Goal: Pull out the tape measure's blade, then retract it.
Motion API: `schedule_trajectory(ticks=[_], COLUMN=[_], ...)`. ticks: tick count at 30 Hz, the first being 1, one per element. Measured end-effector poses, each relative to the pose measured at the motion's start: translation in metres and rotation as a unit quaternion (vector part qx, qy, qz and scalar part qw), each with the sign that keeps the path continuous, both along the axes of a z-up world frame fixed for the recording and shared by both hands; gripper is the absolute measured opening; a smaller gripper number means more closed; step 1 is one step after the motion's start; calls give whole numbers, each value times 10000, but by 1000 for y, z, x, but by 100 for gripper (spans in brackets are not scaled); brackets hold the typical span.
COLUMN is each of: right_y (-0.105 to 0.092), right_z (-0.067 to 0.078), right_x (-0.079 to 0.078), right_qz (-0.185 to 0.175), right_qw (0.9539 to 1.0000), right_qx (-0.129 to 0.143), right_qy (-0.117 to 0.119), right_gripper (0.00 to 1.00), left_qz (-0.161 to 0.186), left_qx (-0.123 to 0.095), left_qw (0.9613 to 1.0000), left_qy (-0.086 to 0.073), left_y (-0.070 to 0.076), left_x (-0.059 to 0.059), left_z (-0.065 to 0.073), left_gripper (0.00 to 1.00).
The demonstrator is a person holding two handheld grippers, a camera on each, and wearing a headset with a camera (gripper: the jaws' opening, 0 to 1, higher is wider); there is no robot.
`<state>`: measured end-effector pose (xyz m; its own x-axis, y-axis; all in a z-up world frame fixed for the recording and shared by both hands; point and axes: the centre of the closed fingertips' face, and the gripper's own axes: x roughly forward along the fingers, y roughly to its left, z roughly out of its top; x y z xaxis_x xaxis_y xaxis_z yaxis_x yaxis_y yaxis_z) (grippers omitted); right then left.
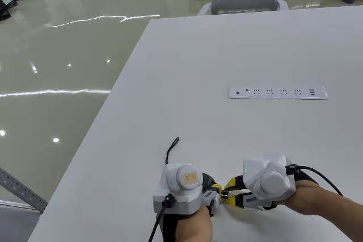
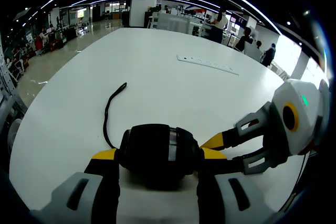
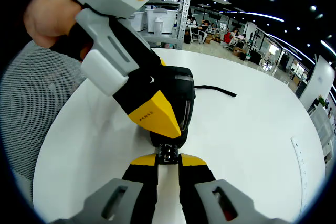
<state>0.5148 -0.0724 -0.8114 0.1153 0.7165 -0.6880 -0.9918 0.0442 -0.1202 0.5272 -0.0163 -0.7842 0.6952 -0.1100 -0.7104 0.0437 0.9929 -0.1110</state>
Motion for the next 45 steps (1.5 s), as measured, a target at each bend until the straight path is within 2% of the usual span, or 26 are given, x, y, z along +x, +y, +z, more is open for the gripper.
schedule_trajectory(ticks=[14,27,35,40,42,45], right_y=[12,13,12,12,11,9], right_z=[0,-2,-2,-2,-3,-4], right_x=[3,3,5,5,7,5], right_qz=[13,-50,-144,-230,-265,-244], right_qw=[10000,9999,9999,9997,9996,9997], right_qx=[3,-12,13,26,1,-41], right_qy=[-71,-96,-7,70,79,85], right_gripper=[14,14,15,16,18,22], left_qz=[57,116,207,81,-45,-105], left_qx=[-60,-67,-97,-97,-31,-45], left_qw=[10000,9999,9997,9999,10000,9999], left_qy=[18,8,-36,24,46,39], left_y=[3,4,3,3,2,1], left_x=[0,1,2,3,3,2], left_z=[1,-1,0,0,-1,-2], left_gripper=[56,57,59,60,61,62])
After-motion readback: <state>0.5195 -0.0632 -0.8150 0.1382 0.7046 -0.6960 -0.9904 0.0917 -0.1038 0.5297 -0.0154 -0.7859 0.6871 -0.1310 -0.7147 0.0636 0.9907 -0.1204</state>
